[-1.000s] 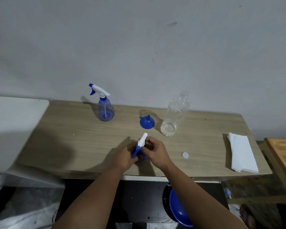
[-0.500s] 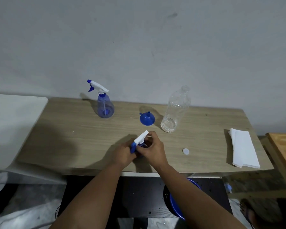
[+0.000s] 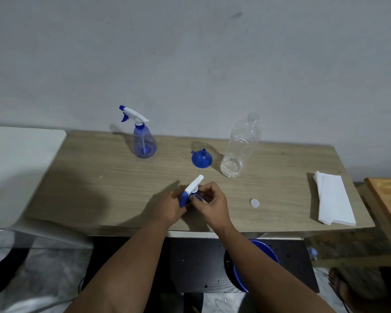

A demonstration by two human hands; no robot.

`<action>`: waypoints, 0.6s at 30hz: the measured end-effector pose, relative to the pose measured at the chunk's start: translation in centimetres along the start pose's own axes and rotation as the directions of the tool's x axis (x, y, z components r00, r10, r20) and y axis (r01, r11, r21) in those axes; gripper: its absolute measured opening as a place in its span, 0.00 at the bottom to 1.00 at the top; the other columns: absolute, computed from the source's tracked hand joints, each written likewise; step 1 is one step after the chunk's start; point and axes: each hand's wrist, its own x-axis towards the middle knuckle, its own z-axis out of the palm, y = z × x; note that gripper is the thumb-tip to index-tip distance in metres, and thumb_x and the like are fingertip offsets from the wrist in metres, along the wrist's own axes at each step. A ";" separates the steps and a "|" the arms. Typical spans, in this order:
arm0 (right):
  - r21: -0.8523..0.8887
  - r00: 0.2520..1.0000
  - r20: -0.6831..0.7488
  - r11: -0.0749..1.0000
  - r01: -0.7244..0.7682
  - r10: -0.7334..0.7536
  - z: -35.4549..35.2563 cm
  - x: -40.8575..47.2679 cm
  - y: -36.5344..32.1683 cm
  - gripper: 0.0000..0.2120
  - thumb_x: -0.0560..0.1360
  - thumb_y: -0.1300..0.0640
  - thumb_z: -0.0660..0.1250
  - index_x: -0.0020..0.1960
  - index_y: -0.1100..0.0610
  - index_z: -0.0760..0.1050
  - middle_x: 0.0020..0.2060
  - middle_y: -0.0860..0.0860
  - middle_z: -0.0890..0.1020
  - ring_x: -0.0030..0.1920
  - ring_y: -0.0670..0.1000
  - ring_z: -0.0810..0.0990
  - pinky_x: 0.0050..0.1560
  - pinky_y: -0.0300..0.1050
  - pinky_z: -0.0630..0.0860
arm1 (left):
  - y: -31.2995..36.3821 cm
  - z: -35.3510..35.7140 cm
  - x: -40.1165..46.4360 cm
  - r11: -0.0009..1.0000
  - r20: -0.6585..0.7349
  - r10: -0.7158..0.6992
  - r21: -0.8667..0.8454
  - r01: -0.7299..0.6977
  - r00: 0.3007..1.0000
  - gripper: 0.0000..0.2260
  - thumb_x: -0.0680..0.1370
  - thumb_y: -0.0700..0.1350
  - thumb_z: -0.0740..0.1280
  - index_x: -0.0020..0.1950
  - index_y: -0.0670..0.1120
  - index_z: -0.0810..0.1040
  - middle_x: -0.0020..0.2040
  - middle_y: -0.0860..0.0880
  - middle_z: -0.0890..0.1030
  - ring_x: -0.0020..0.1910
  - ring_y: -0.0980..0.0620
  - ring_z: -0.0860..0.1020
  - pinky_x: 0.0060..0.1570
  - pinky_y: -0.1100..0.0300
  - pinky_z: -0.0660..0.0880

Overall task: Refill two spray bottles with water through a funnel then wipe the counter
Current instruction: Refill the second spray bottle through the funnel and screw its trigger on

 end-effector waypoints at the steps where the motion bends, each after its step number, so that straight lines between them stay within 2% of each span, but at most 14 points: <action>1: -0.014 1.000 -0.008 1.000 -0.009 0.009 0.0 0.0 0.1 0.13 0.70 0.66 0.78 0.48 0.57 0.77 0.48 0.50 0.87 0.52 0.52 0.86 0.59 0.58 0.82 | 0.0 0.0 0.1 1.000 -0.007 0.006 0.006 -0.006 1.000 0.19 0.79 0.48 0.66 0.71 0.52 0.74 0.62 0.45 0.81 0.58 0.42 0.79 0.51 0.58 0.70; 2: -0.008 1.000 -0.010 1.000 -0.018 0.018 0.0 0.0 0.0 0.14 0.70 0.65 0.78 0.49 0.57 0.76 0.49 0.50 0.87 0.53 0.52 0.86 0.59 0.57 0.82 | -0.1 0.1 0.1 1.000 -0.018 0.012 0.019 -0.012 1.000 0.19 0.79 0.48 0.66 0.70 0.52 0.75 0.63 0.45 0.81 0.58 0.42 0.79 0.51 0.58 0.70; 5: 0.008 1.000 0.017 1.000 -0.015 0.014 0.2 -0.2 -0.4 0.22 0.72 0.68 0.76 0.63 0.53 0.78 0.52 0.50 0.87 0.57 0.50 0.85 0.62 0.50 0.81 | -0.4 0.3 0.3 1.000 -0.019 0.002 0.028 -0.001 1.000 0.16 0.80 0.48 0.64 0.68 0.51 0.77 0.62 0.45 0.81 0.58 0.41 0.79 0.50 0.57 0.71; 6: -0.003 1.000 0.021 1.000 -0.004 0.004 0.4 -0.2 -0.5 0.20 0.73 0.68 0.75 0.61 0.54 0.79 0.51 0.50 0.87 0.56 0.51 0.85 0.62 0.53 0.81 | -0.5 0.5 0.3 1.000 -0.015 -0.003 0.009 0.003 1.000 0.17 0.80 0.47 0.65 0.69 0.51 0.76 0.63 0.45 0.81 0.59 0.42 0.79 0.51 0.57 0.70; 8: -0.040 1.000 -0.004 0.999 -0.004 0.004 0.4 -0.1 -0.1 0.10 0.73 0.65 0.76 0.51 0.55 0.80 0.48 0.50 0.87 0.51 0.52 0.86 0.58 0.58 0.82 | -0.6 0.6 0.1 0.999 -0.030 -0.008 -0.038 0.007 1.000 0.21 0.79 0.45 0.66 0.73 0.51 0.73 0.65 0.47 0.79 0.61 0.43 0.78 0.56 0.57 0.71; 10: -0.053 0.999 -0.032 0.998 -0.029 0.028 0.4 0.0 0.1 0.10 0.71 0.64 0.77 0.45 0.57 0.76 0.45 0.47 0.87 0.48 0.50 0.86 0.52 0.53 0.82 | -0.7 0.6 0.1 0.999 -0.031 -0.022 -0.037 0.021 0.999 0.21 0.78 0.43 0.67 0.72 0.51 0.74 0.63 0.46 0.80 0.60 0.43 0.78 0.55 0.57 0.71; 12: -0.035 1.000 -0.014 0.999 -0.023 0.022 0.4 -0.2 0.0 0.14 0.72 0.66 0.77 0.53 0.56 0.78 0.48 0.46 0.86 0.52 0.47 0.85 0.55 0.45 0.81 | -0.7 0.8 0.2 0.999 -0.005 -0.038 -0.030 0.038 0.999 0.18 0.78 0.44 0.66 0.69 0.50 0.76 0.60 0.45 0.82 0.57 0.42 0.80 0.51 0.57 0.72; 14: -0.037 1.000 0.028 0.999 0.001 0.000 0.6 -0.3 -0.3 0.19 0.74 0.66 0.74 0.63 0.55 0.78 0.52 0.48 0.87 0.57 0.49 0.85 0.60 0.44 0.80 | -0.9 0.8 0.2 0.999 -0.001 -0.048 -0.006 0.048 0.999 0.16 0.78 0.47 0.66 0.66 0.51 0.77 0.57 0.46 0.83 0.54 0.42 0.80 0.50 0.56 0.73; 16: -0.092 0.999 0.033 0.995 0.026 -0.023 0.7 -0.1 -0.2 0.13 0.76 0.65 0.73 0.60 0.57 0.81 0.51 0.50 0.87 0.55 0.48 0.85 0.59 0.42 0.79 | -1.2 0.9 0.3 0.998 -0.020 -0.061 0.003 0.061 0.998 0.14 0.76 0.50 0.66 0.61 0.51 0.79 0.53 0.46 0.84 0.51 0.42 0.81 0.49 0.54 0.75; 18: -0.115 1.000 0.003 0.993 -0.005 0.006 0.9 0.3 -0.5 0.08 0.75 0.67 0.74 0.53 0.59 0.81 0.46 0.50 0.87 0.49 0.42 0.85 0.51 0.36 0.79 | -1.4 1.0 0.3 0.998 -0.019 -0.067 -0.016 0.066 0.998 0.13 0.74 0.49 0.68 0.57 0.49 0.80 0.51 0.45 0.84 0.49 0.42 0.81 0.47 0.54 0.76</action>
